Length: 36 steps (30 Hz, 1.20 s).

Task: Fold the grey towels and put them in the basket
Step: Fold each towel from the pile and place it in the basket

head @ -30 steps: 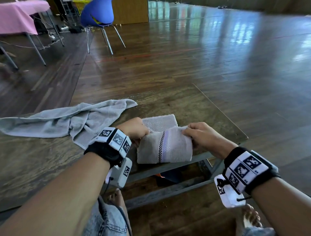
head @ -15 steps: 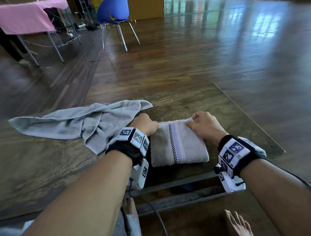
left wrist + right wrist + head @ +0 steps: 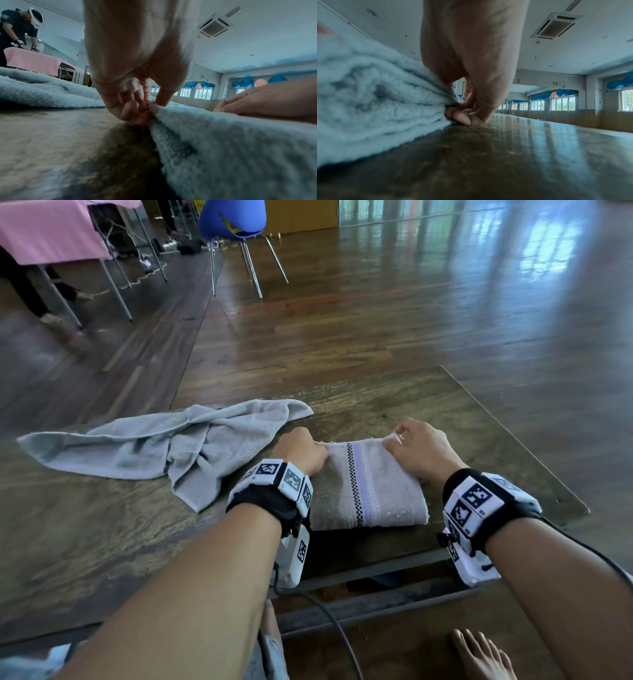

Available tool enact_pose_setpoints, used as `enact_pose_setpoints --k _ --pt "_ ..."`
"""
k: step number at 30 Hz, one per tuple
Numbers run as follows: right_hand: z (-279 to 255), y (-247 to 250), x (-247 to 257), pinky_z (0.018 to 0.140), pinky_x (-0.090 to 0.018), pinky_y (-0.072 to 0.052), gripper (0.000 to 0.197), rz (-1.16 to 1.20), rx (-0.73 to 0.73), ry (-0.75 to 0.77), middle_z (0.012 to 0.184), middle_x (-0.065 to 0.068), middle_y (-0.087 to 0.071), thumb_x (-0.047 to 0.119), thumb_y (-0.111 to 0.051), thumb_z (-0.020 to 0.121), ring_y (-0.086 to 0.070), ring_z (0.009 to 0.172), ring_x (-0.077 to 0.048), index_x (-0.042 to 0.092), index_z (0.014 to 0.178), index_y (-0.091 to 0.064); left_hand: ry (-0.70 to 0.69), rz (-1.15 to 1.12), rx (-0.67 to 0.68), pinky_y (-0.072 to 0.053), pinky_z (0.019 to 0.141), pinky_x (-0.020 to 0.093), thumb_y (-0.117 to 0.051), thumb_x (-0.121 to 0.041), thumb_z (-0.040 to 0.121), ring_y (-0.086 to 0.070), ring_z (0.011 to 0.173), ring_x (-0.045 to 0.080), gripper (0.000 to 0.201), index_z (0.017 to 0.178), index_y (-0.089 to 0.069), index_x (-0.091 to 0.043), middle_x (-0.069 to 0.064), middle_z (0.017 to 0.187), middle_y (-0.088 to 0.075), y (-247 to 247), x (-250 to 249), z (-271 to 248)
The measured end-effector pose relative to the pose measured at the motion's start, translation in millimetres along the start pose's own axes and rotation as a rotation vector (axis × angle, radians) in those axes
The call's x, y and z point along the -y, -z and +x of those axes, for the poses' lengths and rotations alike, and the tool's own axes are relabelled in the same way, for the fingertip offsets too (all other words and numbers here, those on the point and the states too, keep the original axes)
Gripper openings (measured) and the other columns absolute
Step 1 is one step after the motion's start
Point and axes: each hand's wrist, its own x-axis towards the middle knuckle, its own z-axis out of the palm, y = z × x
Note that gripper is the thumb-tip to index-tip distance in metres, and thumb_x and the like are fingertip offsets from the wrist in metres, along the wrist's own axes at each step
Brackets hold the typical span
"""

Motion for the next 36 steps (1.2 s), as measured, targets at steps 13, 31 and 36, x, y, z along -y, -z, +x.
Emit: enact_pose_setpoints --k 13,31,36 --pt "-21.0 12.6 -5.2 0.041 -0.024 -0.044 0.029 -0.115 0.012 -0.051 0.076 -0.007 -0.058 0.025 -0.058 0.085 -0.061 0.05 -0.019 0.007 0.064 -0.048 -0.133 -0.077 -0.038 -0.053 0.087 0.041 -0.061 -0.032 0.09 -0.061 0.094 0.019 0.016 0.101 -0.06 -0.02 -0.002 0.099 -0.063 -0.3 -1.2 -4.8" --pt "-73.0 40.8 -11.7 0.049 -0.024 -0.035 0.043 -0.387 -0.026 0.126 0.051 0.008 -0.055 0.052 -0.055 0.083 -0.053 0.05 -0.015 0.019 0.057 -0.054 -0.304 0.417 0.078 -0.012 0.114 0.057 -0.052 -0.051 0.091 -0.008 0.143 0.032 0.05 0.135 -0.05 -0.027 0.009 0.156 -0.01 1.2 -24.2 -62.7" --pt "-75.0 10.2 4.9 0.082 -0.035 -0.048 0.009 -0.181 0.011 0.47 0.106 0.013 -0.051 0.029 -0.055 0.093 -0.049 0.102 -0.012 0.031 0.102 -0.057 -0.208 0.557 0.34 0.011 0.119 0.057 -0.018 -0.059 0.099 0.024 0.15 0.025 0.076 0.156 0.015 -0.021 0.006 0.163 0.026 -34.5 -20.8 -73.7"
